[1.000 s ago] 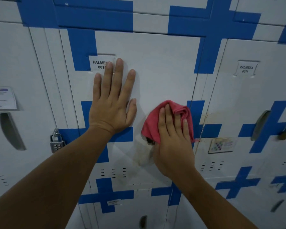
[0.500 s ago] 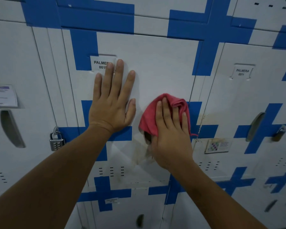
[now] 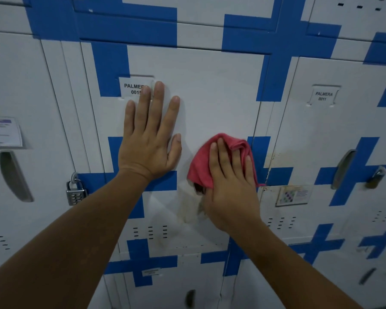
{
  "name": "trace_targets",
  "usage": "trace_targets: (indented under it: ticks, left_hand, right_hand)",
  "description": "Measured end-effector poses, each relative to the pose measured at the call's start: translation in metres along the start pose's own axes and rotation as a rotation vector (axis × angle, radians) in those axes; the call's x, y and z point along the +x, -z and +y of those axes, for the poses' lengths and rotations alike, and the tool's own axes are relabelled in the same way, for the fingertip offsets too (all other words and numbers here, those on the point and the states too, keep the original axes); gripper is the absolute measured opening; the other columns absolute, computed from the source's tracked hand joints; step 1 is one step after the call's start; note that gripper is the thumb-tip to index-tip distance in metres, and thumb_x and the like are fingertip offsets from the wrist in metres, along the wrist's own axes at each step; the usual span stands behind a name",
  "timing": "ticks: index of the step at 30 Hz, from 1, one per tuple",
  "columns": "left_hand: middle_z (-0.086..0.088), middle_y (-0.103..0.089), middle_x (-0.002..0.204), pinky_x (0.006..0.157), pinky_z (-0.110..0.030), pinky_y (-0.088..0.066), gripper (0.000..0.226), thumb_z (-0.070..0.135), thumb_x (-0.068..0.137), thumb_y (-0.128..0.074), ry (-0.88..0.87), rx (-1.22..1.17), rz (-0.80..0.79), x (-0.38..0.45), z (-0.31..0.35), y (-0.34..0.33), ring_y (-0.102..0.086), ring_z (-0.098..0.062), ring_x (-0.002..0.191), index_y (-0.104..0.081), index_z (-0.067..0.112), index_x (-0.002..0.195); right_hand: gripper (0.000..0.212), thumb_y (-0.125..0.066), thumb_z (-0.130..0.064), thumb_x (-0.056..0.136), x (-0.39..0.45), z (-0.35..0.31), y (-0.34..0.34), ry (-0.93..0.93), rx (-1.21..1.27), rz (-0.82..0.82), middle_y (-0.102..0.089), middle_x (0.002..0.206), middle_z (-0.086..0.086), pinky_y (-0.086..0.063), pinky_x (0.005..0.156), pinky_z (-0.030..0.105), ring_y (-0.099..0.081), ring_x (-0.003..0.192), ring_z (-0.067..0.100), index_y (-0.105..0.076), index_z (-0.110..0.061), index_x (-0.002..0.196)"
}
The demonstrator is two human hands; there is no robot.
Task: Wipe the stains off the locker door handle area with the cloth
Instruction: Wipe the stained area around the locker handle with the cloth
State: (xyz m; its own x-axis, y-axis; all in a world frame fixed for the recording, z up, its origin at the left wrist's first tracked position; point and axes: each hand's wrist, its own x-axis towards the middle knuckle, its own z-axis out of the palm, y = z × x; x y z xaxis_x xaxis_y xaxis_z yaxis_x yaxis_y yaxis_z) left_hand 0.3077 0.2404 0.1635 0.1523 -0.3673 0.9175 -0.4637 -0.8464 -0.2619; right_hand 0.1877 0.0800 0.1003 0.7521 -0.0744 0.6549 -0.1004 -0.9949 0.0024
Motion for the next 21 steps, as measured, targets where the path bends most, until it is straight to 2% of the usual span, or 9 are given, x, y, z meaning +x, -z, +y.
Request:
trace_targets:
  ticks: [2,3,7,9,11,16,19,21]
  left_hand:
    - [-0.023,-0.01,0.164,0.124,-0.053,-0.002,0.071,0.041,0.099,-0.032,-0.002,0.002,-0.001,-0.001,0.0,-0.001,-0.007,-0.04,0.152,-0.011,0.012,0.16]
    - [-0.022,-0.009,0.165,0.124,-0.052,-0.001,0.071,0.041,0.099,-0.032,-0.003,0.006,-0.001,-0.001,0.0,-0.001,-0.006,-0.04,0.152,-0.011,0.012,0.16]
    - [-0.022,-0.008,0.165,0.124,-0.051,0.0,0.071,0.041,0.1,-0.031,-0.006,0.011,0.005,-0.001,-0.001,-0.001,-0.005,-0.039,0.153,-0.01,0.012,0.16]
    - [-0.022,-0.008,0.165,0.124,-0.051,0.0,0.071,0.041,0.1,-0.031,-0.008,0.012,0.006,-0.001,-0.001,-0.001,-0.004,-0.039,0.153,-0.01,0.012,0.16]
    - [-0.022,-0.007,0.165,0.124,-0.051,0.001,0.071,0.041,0.1,-0.031,-0.005,0.01,0.004,-0.001,0.0,-0.001,-0.004,-0.039,0.153,-0.009,0.012,0.16]
    - [-0.021,-0.007,0.165,0.124,-0.05,0.001,0.071,0.042,0.099,-0.03,-0.005,-0.004,0.006,-0.001,-0.001,-0.001,-0.004,-0.038,0.153,-0.01,0.012,0.16]
    - [-0.021,-0.007,0.165,0.124,-0.05,0.002,0.071,0.042,0.099,-0.03,-0.003,0.0,0.008,-0.001,0.0,-0.001,-0.001,-0.037,0.153,-0.011,0.012,0.16]
    - [-0.021,-0.007,0.165,0.124,-0.049,0.003,0.071,0.041,0.099,-0.031,0.0,-0.001,0.011,-0.001,0.0,-0.001,0.001,-0.035,0.153,-0.011,0.012,0.16]
  right_hand:
    - [0.077,-0.025,-0.044,0.093,0.006,-0.003,0.005,-0.019,0.029,0.003,0.014,0.163,0.0,0.004,0.12,0.051,0.017,0.148,0.026,0.013,-0.017,0.154]
    - [0.078,-0.028,-0.043,0.093,0.003,-0.004,0.003,-0.025,0.04,0.004,0.014,0.163,0.0,0.002,0.12,0.052,0.017,0.148,0.026,0.013,-0.017,0.154]
    - [0.091,-0.053,-0.041,0.088,-0.022,-0.001,-0.026,-0.038,0.031,-0.049,0.002,0.164,0.004,-0.01,0.119,0.055,0.003,0.15,0.03,0.001,-0.014,0.156]
    - [0.092,-0.057,-0.043,0.085,-0.031,0.0,-0.035,-0.024,0.031,-0.061,-0.008,0.163,0.005,-0.013,0.118,0.055,-0.005,0.149,0.031,-0.007,-0.013,0.156]
    - [0.09,-0.055,-0.043,0.087,-0.031,0.002,-0.034,-0.014,0.028,-0.058,-0.008,0.163,0.004,-0.012,0.118,0.054,-0.004,0.15,0.03,-0.005,-0.015,0.156]
    - [0.082,-0.036,-0.04,0.094,-0.003,-0.002,-0.005,-0.019,0.053,-0.018,0.018,0.162,-0.003,0.004,0.12,0.05,0.02,0.147,0.024,0.018,-0.02,0.153]
    - [0.08,-0.032,-0.04,0.092,0.0,-0.006,0.001,-0.043,0.094,0.0,0.017,0.162,-0.003,0.003,0.12,0.05,0.018,0.148,0.024,0.015,-0.02,0.154]
    - [0.082,-0.039,-0.041,0.092,-0.01,-0.006,-0.008,-0.052,0.088,-0.007,0.01,0.164,-0.001,-0.002,0.12,0.052,0.011,0.149,0.025,0.008,-0.018,0.155]
